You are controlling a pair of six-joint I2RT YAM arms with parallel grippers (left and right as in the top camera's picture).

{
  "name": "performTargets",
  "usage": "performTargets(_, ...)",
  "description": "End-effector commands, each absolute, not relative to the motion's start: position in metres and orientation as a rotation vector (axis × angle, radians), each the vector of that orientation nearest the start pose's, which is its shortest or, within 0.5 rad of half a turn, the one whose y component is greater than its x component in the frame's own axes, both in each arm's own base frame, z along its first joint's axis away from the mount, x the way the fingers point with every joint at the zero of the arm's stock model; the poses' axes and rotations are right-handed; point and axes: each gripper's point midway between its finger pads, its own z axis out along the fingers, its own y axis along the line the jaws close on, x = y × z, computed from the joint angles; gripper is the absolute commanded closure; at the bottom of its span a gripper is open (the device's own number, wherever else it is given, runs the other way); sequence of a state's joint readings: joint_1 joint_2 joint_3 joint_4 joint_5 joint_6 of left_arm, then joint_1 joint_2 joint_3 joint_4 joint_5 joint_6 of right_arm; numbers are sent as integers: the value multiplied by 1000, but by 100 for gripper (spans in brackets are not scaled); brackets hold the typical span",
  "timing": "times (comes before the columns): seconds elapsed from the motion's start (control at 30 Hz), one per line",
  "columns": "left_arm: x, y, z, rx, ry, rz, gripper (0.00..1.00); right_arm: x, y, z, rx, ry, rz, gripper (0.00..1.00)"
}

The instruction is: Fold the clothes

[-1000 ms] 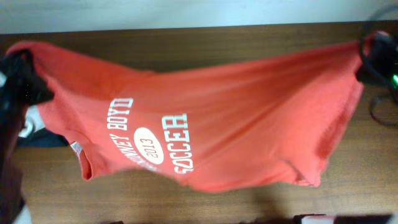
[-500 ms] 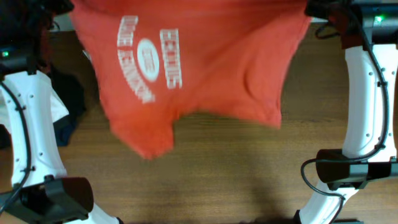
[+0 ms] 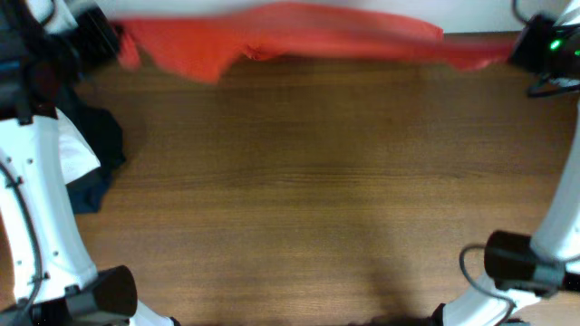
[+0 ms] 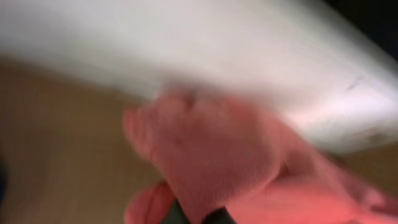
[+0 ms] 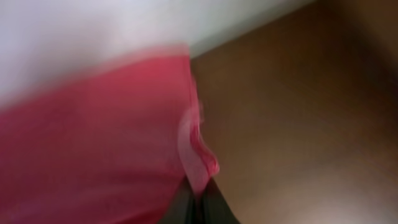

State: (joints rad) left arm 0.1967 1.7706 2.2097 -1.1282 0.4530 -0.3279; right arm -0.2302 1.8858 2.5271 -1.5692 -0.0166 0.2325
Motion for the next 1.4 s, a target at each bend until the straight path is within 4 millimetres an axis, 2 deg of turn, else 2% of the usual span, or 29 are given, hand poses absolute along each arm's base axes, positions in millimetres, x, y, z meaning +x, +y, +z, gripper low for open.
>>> performTargets(0.0,436,-13,303,-242,2518,-599,100,393,-104,294,590,2707,-69,96)
performTargets(0.07,419,-29,258,-192,2695,-617,100,389,-103,263,568,2823,-72,96)
performTargets(0.13,400,-35,218,-172,2851,-592,100,379,-101,236,585,2924,-68,96)
performTargets(0.17,391,-35,203,-175,2912,-567,100,372,-99,221,596,2983,-66,96)
performTargets(0.27,347,-28,143,-231,3149,-461,100,341,-92,173,629,3185,-65,96)
performTargets(0.4,294,-19,89,-303,3362,-394,100,300,-82,130,668,3387,-54,96)
performTargets(0.47,271,-16,73,-355,3436,-400,100,284,-80,114,708,3429,-53,96)
performTargets(0.53,257,-11,67,-402,3462,-405,100,271,-82,105,783,3434,-55,96)
performTargets(0.57,248,-6,67,-444,3457,-413,100,259,-85,99,869,3417,-54,96)
performTargets(0.67,235,8,81,-542,3380,-423,100,232,-94,96,1016,3356,-42,96)
performTargets(0.77,225,21,109,-611,3235,-405,100,210,-101,104,1100,3275,-31,96)
performTargets(0.93,203,17,148,-579,3092,-371,100,195,-100,130,1105,3147,-44,96)
performTargets(0.97,204,17,152,-582,3063,-363,100,194,-100,133,1101,3134,-46,96)
performTargets(1.0,213,16,157,-597,2999,-384,100,197,-101,133,1096,3116,-48,96)
performTargets(1.1,255,8,166,-516,2831,-511,100,220,-107,128,1072,3036,-16,96)
performTargets(1.17,282,12,168,-503,2740,-522,100,243,-109,125,1044,2957,43,96)
performTargets(1.23,311,13,165,-484,2673,-541,100,267,-111,126,1001,2874,79,96)
performTargets(1.37,363,-17,146,-311,2613,-660,100,305,-111,128,888,2771,80,96)
